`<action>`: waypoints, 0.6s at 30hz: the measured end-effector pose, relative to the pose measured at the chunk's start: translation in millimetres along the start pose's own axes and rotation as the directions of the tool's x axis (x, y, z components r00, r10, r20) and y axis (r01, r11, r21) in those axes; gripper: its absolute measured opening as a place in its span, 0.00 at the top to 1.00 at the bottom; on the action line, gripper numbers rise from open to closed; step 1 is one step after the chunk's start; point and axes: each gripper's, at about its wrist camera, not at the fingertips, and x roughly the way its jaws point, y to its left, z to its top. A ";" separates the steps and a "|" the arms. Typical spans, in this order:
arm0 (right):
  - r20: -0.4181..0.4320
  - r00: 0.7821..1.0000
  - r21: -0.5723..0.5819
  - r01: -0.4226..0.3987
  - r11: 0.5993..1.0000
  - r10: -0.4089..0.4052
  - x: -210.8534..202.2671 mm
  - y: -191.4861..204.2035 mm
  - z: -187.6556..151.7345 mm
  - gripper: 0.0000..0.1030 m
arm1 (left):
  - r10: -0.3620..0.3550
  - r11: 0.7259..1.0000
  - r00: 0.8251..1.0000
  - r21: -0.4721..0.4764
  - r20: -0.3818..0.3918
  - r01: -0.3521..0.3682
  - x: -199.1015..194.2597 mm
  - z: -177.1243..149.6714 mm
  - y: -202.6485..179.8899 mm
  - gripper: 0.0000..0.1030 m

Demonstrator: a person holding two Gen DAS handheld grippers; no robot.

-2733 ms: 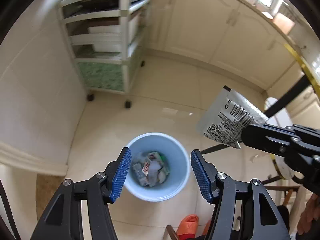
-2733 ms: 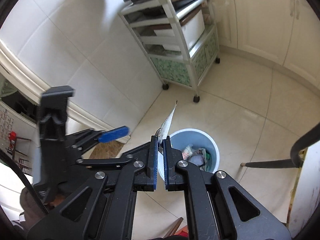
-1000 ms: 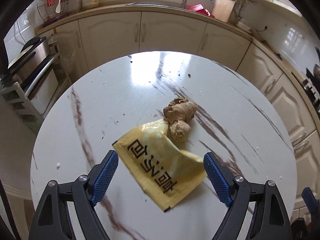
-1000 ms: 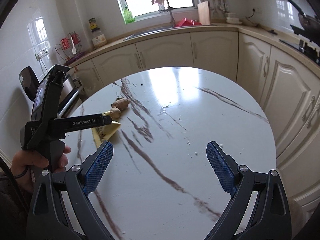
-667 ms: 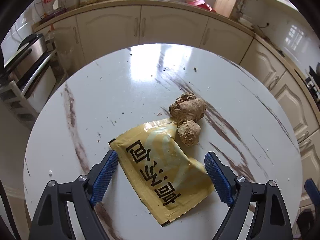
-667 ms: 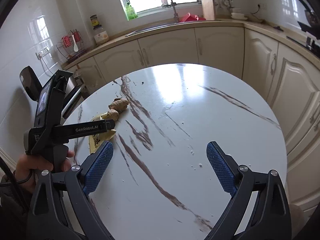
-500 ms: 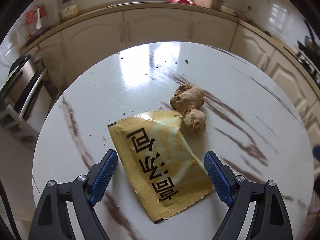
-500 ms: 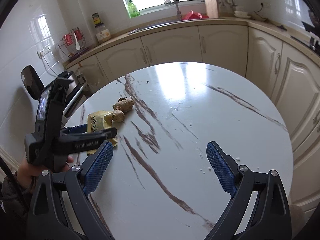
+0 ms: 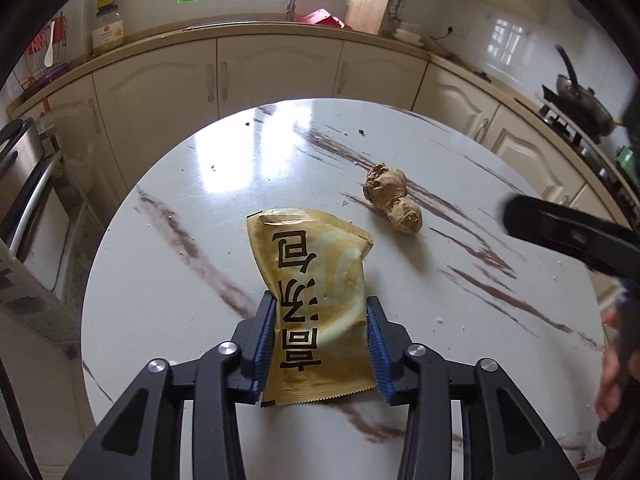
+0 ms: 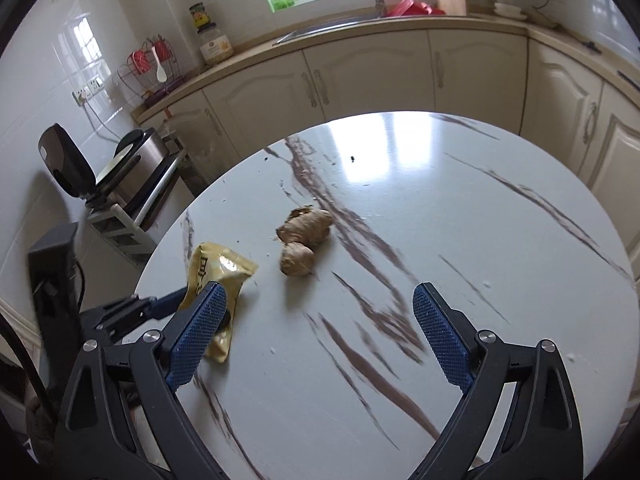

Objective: Collect trash
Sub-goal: 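Grasp yellow printed packet with left tool while right tool grasps ginger root, then carry the packet and ginger over the blue bin and open both tools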

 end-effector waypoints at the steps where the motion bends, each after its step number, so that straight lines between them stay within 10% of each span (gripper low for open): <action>1: -0.014 1.000 0.002 -0.003 1.000 0.003 9.2 3.4 3.3 0.09 | -0.010 1.000 1.000 -0.002 0.000 0.010 -0.5 -1.4 2.8 0.66; 12: -0.069 0.992 -0.080 0.099 0.992 -0.104 72.9 32.3 9.5 0.28 | -0.071 0.997 0.997 0.002 0.043 0.071 -38.5 -20.9 29.4 0.68; 16: -0.068 0.986 -0.135 0.140 0.981 -0.150 72.3 41.1 6.2 0.76 | -0.060 0.998 0.997 0.005 0.056 0.060 -49.4 -27.7 36.0 0.68; 18: -0.067 0.989 -0.129 0.120 0.984 -0.130 67.7 39.6 3.0 0.76 | -0.067 0.998 0.996 0.004 0.060 0.067 -54.2 -31.3 35.7 0.68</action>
